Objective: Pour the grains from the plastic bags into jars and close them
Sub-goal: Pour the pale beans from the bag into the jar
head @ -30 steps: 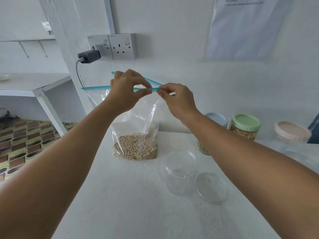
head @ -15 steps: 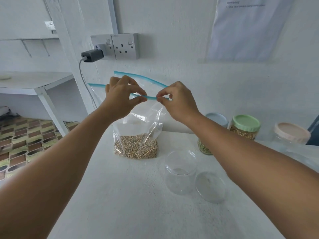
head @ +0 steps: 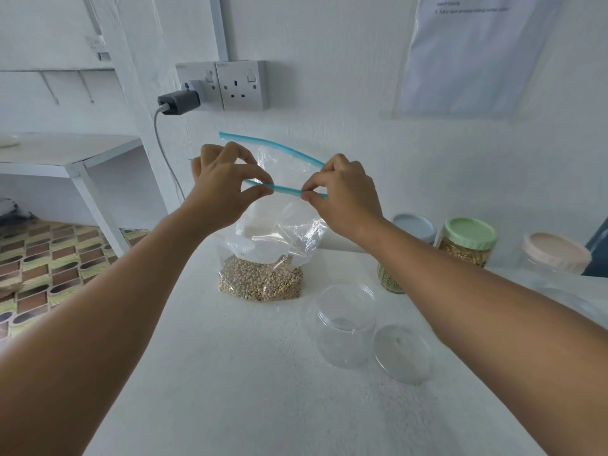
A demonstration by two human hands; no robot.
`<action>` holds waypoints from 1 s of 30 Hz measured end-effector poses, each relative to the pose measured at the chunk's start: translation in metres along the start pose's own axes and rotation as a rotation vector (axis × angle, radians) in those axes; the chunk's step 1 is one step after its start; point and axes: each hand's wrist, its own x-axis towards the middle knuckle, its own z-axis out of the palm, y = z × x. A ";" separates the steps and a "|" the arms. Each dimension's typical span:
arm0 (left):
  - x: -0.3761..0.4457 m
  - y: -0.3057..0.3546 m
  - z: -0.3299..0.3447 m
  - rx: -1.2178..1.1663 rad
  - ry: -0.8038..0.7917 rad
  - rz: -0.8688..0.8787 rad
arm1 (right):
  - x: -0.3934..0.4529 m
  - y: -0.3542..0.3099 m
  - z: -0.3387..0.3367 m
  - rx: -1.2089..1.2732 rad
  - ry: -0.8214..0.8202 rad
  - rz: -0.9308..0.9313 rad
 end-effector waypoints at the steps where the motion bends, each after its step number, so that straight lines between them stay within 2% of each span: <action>1: -0.001 -0.005 -0.002 0.007 0.004 -0.015 | -0.002 0.005 0.000 -0.003 0.000 0.007; 13: -0.001 -0.051 -0.027 0.067 0.017 -0.116 | -0.021 0.040 -0.005 -0.015 -0.049 0.128; 19: -0.004 -0.048 -0.019 0.021 0.048 -0.145 | -0.020 0.033 -0.005 -0.039 -0.085 0.089; 22: -0.007 -0.050 -0.018 -0.020 0.064 -0.148 | -0.015 0.024 -0.008 0.004 -0.091 -0.047; 25: -0.011 -0.050 -0.014 -0.047 0.078 -0.142 | 0.000 0.002 -0.013 0.085 -0.220 -0.174; 30: -0.020 -0.047 -0.010 -0.147 0.107 -0.181 | 0.029 -0.030 -0.003 -0.019 -0.560 -0.174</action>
